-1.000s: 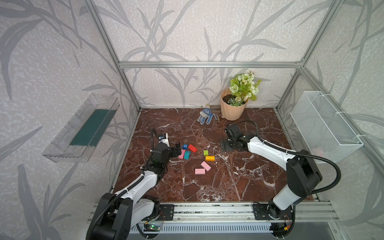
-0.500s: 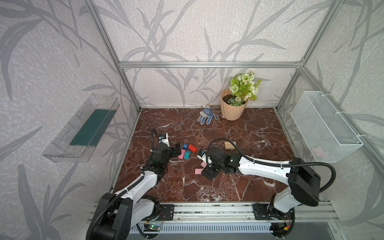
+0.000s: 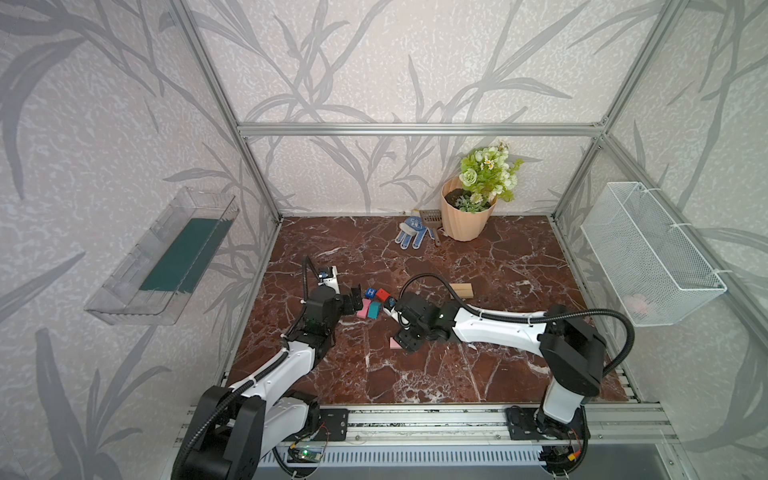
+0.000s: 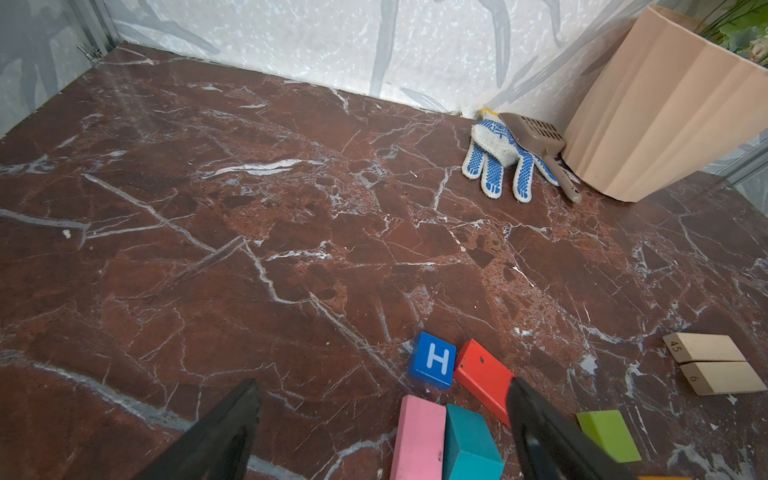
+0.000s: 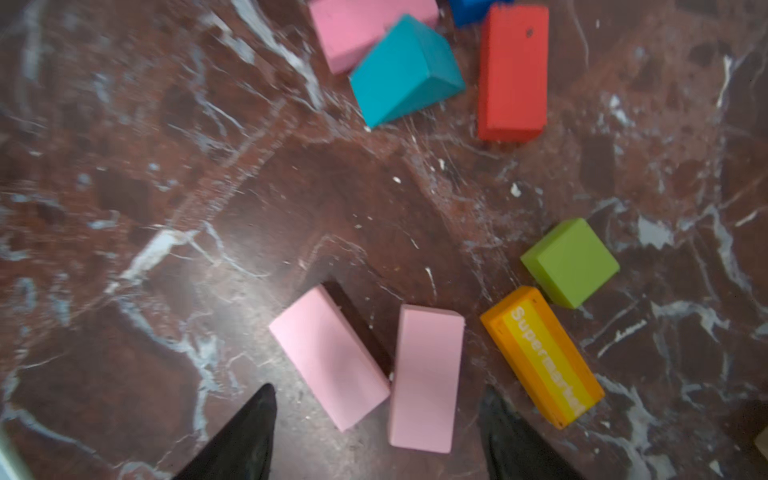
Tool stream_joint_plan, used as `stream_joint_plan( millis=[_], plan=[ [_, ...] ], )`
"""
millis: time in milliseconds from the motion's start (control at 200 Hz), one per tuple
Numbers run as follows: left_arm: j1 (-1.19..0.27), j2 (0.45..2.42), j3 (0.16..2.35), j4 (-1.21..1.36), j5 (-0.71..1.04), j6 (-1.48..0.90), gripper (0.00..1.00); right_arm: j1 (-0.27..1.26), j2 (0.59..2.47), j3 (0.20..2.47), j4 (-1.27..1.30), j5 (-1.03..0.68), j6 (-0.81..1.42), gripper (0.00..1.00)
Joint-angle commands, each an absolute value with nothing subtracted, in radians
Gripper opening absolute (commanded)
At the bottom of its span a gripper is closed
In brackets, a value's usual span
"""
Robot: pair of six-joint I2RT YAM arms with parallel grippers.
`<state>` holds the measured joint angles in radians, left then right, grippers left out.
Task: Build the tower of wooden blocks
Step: 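Move the right gripper over the pink bars in the block pile, then grasp the upright pink bar with the right gripper and lift it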
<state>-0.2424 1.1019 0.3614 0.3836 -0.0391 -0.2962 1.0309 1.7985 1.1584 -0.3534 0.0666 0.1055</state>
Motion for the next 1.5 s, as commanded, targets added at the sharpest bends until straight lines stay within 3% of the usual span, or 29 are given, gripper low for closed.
stream_joint_plan(
  millis=[0, 290, 1499],
  plan=[
    [-0.249, 1.094, 0.359, 0.409, -0.056, -0.281, 0.93, 1.029, 1.846, 1.188, -0.436, 0.111, 0.143, 0.72],
    [-0.251, 1.098, 0.361, 0.407, -0.056, -0.278, 0.93, 0.985, 1.876, 1.199, -0.453, 0.107, 0.173, 0.56],
    [-0.255, 1.061, 0.334, 0.422, -0.063, -0.279, 0.93, 0.960, 1.947, 1.215, -0.465, 0.065, 0.239, 0.39]
  ],
)
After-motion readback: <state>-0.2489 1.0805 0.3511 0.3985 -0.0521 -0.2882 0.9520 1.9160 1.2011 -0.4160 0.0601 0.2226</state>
